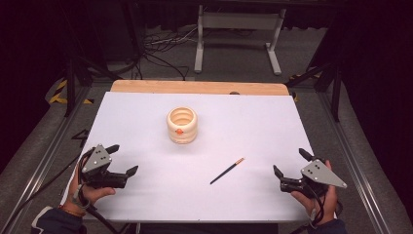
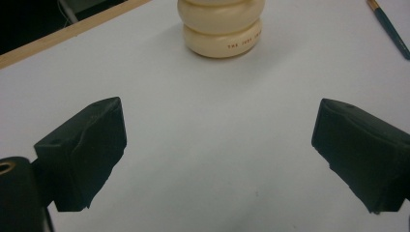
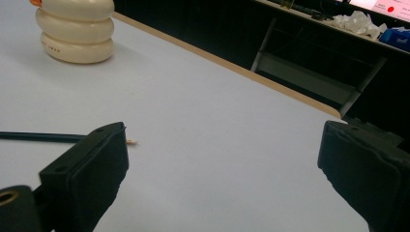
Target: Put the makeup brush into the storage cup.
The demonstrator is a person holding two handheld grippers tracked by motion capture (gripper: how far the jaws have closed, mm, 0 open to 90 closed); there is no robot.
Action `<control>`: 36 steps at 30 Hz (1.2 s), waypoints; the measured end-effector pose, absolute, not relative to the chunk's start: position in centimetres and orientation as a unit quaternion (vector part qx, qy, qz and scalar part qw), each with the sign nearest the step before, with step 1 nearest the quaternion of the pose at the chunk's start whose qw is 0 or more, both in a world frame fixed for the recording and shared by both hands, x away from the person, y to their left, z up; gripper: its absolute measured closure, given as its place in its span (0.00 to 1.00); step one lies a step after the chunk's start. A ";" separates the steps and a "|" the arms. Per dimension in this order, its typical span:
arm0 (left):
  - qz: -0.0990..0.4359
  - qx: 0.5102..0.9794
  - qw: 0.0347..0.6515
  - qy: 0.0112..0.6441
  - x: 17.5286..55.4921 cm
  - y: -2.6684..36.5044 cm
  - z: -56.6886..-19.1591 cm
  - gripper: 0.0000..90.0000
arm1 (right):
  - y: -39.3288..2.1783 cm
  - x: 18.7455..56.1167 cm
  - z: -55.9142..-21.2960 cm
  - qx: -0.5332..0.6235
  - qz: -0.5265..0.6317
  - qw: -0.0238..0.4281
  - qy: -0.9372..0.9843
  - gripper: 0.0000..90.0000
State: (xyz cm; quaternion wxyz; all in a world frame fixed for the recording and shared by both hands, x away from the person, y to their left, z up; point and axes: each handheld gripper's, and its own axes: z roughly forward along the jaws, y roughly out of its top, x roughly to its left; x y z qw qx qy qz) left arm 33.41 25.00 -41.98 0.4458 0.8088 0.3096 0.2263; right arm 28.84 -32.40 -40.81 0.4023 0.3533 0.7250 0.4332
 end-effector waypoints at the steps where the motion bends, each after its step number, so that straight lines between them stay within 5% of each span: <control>1: 0.227 0.808 0.446 0.310 33.4 24.9 -41.9 0.07 | -32.4 28.9 -40.9 0.353 0.431 0.402 0.727 0.05; 36: 0.220 0.834 0.453 0.225 34.6 18.3 -39.6 0.08 | -31.9 28.8 -40.8 0.343 0.428 0.403 0.733 0.05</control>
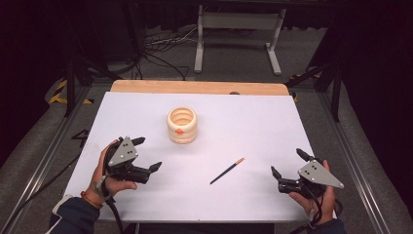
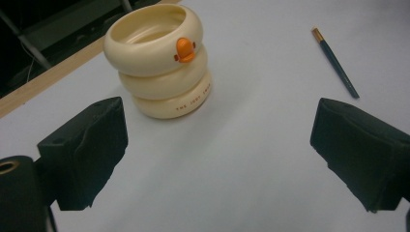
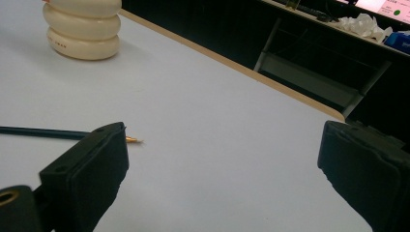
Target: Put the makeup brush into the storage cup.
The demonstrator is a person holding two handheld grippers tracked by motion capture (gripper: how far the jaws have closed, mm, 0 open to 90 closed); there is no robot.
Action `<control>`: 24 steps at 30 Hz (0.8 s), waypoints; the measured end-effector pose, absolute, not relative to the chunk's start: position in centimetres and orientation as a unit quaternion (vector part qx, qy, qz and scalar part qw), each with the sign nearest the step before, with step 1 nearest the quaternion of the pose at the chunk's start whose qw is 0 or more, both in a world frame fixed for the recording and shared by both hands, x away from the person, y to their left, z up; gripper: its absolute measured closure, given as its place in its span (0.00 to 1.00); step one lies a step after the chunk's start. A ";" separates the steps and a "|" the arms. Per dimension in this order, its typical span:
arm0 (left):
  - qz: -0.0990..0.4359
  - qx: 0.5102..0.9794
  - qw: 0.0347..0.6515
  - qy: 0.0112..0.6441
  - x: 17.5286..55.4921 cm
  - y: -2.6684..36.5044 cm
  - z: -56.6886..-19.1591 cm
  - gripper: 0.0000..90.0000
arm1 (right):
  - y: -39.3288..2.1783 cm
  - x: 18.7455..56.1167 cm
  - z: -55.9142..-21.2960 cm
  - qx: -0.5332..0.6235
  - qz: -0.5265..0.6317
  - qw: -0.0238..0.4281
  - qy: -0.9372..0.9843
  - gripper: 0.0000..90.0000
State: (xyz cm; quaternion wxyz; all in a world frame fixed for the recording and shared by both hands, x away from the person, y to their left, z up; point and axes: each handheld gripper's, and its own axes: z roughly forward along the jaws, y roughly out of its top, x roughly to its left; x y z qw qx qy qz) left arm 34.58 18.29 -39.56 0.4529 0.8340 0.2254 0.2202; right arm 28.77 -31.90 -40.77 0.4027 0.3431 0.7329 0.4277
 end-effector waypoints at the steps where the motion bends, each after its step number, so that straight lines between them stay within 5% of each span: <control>1: 0.217 0.836 0.452 0.222 34.6 18.0 -39.6 0.08 | -31.9 28.8 -40.8 0.343 0.428 0.403 0.733 0.05; 24: 0.128 0.897 0.375 0.193 37.3 9.1 -38.9 0.24 | -31.7 28.9 -41.0 0.345 0.416 0.404 0.738 0.05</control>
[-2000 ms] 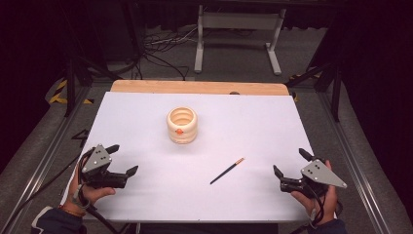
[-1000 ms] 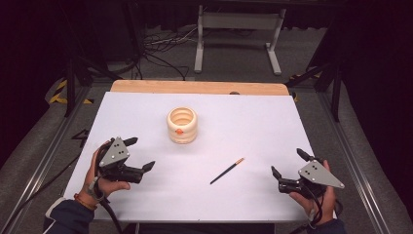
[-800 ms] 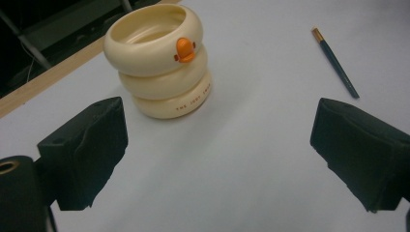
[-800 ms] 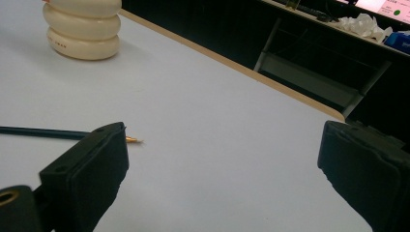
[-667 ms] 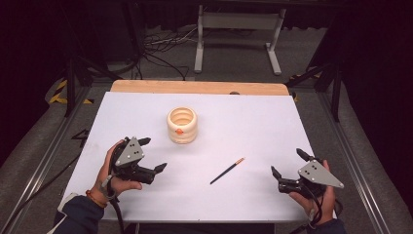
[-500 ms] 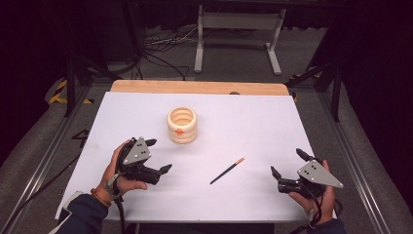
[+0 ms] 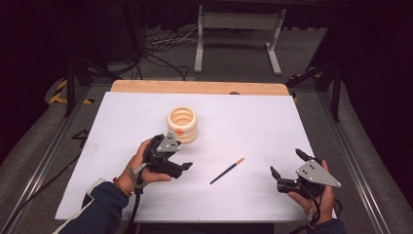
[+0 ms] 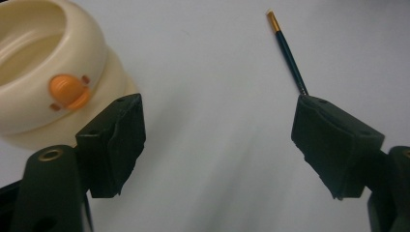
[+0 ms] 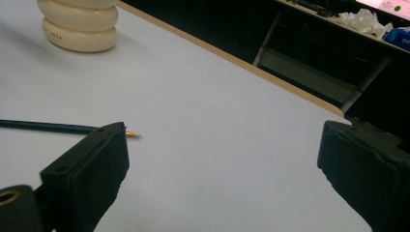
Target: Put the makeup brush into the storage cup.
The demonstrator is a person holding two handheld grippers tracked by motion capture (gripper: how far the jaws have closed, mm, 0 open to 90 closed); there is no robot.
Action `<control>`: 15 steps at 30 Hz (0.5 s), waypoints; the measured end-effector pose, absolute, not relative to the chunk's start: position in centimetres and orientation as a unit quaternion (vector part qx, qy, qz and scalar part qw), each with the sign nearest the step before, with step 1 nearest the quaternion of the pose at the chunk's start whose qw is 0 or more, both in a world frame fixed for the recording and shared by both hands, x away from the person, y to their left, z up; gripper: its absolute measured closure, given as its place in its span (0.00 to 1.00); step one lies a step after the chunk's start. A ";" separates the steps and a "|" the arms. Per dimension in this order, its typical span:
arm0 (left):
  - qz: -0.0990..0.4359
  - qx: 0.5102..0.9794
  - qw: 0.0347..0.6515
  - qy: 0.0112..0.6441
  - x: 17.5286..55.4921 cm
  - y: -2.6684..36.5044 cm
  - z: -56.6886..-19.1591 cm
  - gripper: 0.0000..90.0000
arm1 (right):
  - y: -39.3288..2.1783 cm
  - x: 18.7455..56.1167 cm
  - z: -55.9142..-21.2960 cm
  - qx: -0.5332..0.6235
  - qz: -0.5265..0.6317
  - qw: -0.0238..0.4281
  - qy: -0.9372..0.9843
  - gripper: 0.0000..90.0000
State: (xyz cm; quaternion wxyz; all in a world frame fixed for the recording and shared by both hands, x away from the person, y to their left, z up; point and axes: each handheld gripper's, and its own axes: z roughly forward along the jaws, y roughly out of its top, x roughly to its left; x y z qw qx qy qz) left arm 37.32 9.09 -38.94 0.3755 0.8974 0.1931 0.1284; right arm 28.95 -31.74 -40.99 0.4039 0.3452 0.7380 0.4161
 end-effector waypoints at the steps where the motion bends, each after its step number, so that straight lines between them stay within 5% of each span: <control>1: 0.123 0.900 0.370 0.192 37.4 8.7 -38.9 0.25 | -31.8 28.9 -41.0 0.347 0.416 0.403 0.737 0.05; 15: 0.065 0.935 0.285 0.200 38.8 2.7 -38.8 0.36 | -31.7 29.1 -41.2 0.347 0.407 0.404 0.742 0.05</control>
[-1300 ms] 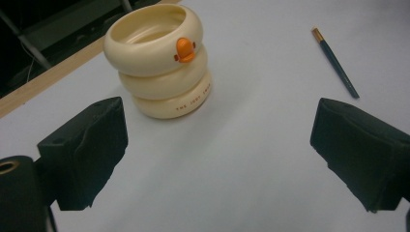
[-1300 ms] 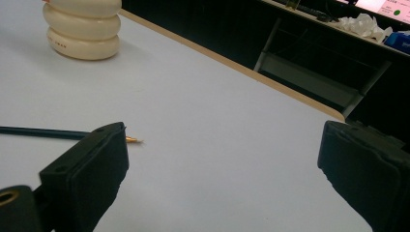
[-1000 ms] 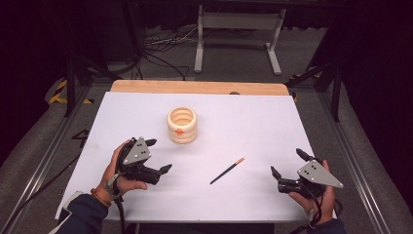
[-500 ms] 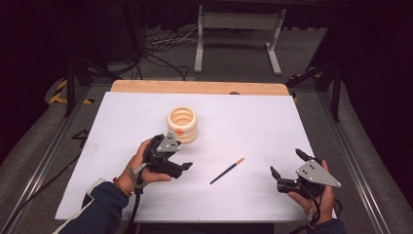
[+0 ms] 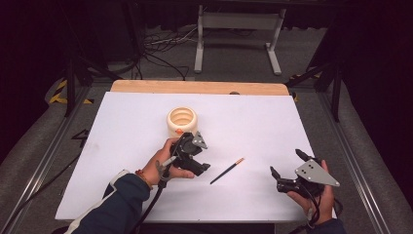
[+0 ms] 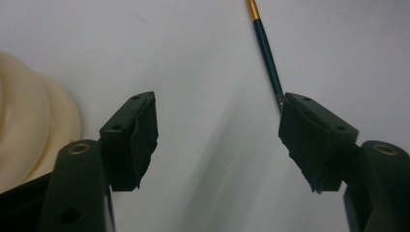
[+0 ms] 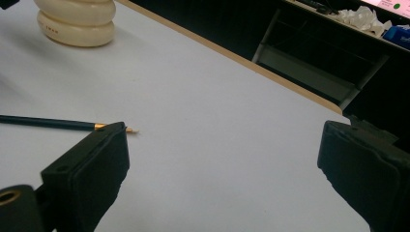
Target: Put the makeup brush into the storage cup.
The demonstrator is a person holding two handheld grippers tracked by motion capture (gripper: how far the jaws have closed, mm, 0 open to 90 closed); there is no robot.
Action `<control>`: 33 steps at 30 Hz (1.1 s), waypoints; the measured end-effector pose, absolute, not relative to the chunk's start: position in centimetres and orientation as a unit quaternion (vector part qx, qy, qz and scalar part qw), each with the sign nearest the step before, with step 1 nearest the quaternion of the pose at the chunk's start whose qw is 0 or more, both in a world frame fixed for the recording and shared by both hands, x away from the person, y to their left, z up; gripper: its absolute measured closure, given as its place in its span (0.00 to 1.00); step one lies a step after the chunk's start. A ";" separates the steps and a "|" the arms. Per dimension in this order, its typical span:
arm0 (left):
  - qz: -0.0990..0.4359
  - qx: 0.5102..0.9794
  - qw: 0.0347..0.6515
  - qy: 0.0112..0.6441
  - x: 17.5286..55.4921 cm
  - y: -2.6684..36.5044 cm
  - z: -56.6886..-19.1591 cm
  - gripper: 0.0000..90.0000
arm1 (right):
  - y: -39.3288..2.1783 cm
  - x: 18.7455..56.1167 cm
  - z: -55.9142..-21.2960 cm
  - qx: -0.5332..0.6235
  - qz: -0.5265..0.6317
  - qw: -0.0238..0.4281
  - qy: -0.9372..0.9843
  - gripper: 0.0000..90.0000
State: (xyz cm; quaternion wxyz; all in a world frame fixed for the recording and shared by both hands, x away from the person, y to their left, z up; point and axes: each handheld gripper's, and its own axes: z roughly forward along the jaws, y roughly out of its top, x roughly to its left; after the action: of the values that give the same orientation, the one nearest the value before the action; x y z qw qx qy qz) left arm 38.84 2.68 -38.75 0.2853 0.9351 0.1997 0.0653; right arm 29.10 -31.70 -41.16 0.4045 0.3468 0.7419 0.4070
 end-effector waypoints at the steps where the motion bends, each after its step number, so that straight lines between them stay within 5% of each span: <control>1: 0.061 0.937 0.279 0.200 38.9 2.2 -38.8 0.36 | -31.7 29.1 -41.2 0.347 0.406 0.403 0.743 0.05; 22: -0.047 0.966 0.146 0.206 39.9 -4.4 -41.9 0.64 | -31.8 29.1 -41.2 0.349 0.397 0.407 0.745 0.06; 33: -0.001 0.980 0.106 0.171 39.4 -5.0 -42.1 0.91 | -31.6 29.2 -41.2 0.349 0.387 0.411 0.748 0.07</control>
State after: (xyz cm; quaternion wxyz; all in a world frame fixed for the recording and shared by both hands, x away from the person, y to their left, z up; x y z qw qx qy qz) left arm 39.44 -5.04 -42.13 0.1064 0.9795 0.1709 -0.0011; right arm 29.20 -31.63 -41.24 0.4115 0.3490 0.7478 0.3868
